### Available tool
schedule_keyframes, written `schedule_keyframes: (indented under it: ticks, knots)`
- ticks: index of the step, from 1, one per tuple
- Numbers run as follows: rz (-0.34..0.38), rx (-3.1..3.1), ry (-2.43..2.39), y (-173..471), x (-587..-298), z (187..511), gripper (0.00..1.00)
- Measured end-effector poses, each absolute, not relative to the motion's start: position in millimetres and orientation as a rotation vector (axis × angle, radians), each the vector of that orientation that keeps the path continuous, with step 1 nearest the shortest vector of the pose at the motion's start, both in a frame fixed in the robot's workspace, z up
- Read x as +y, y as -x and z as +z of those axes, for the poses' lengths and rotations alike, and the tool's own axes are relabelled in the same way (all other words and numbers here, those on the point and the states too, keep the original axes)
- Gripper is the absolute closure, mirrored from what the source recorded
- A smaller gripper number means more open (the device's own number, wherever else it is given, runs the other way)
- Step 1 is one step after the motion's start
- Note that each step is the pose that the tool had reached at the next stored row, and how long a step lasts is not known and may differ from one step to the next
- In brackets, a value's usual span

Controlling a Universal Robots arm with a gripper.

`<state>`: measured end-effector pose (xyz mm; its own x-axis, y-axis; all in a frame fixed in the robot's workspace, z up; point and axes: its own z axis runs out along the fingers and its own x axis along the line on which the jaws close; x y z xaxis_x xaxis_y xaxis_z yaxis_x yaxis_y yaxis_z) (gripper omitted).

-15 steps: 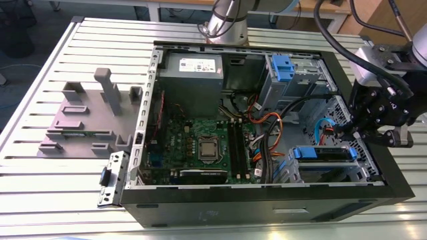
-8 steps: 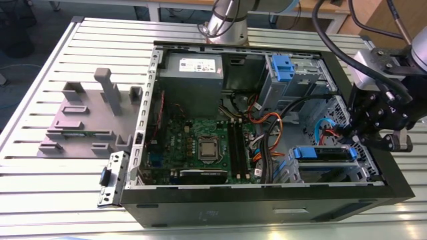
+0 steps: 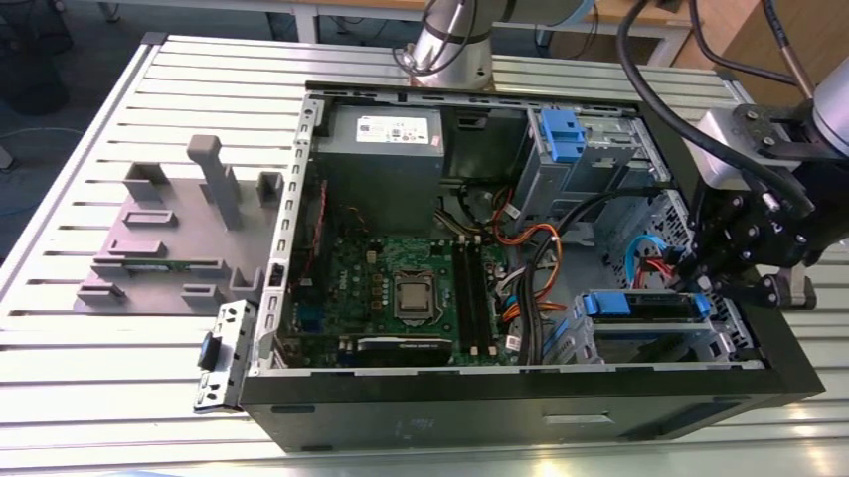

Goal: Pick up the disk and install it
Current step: 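Insert the first disk wire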

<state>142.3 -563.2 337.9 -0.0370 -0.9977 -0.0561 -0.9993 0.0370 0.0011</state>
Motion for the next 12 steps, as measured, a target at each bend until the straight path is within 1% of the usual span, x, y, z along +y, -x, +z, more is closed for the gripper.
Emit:
schedule_keyframes:
  ticks: [12]
  knots:
    - [0.051, 2.238, 2.157, -140.8, -568.3, 336.1, 0.81]
